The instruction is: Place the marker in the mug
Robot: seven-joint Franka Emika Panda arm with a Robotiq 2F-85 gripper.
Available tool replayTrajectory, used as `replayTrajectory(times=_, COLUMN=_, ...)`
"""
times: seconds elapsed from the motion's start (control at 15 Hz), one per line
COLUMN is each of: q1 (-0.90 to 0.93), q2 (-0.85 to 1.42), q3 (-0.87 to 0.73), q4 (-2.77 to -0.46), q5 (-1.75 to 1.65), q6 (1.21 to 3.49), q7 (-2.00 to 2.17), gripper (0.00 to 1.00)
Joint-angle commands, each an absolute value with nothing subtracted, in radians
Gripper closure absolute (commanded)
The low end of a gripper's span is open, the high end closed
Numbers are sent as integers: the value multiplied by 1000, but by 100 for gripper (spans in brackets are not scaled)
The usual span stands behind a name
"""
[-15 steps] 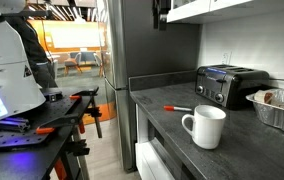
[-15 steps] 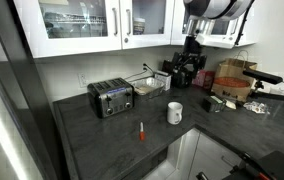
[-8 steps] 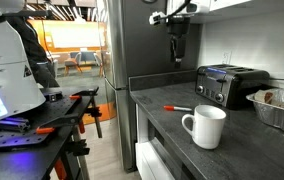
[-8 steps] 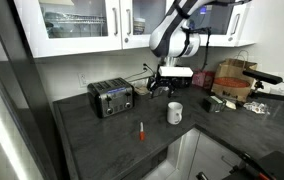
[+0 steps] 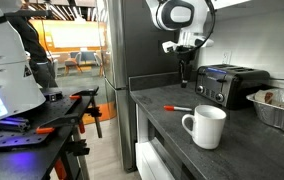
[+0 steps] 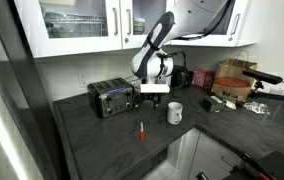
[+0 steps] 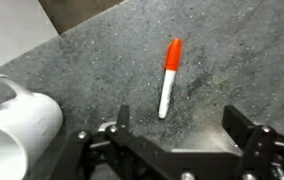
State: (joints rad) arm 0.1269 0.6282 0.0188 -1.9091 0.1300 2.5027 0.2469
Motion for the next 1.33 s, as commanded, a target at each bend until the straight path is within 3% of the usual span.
replayTrajectory(times=0.0, q1=143, q2=746, q3=11, q4=-1766, q5=123, q6=2420, q7=286, gripper=0)
replayTrajectory(times=1.0, q1=113, q2=1081, q3=32, q4=-1358, q5=153, q6=2224, q7=267, gripper=0)
replayTrajectory(times=1.27, q1=93, q2=1124, q3=38, q4=-1296, q5=163, q6=2226, q7=261, gripper=6)
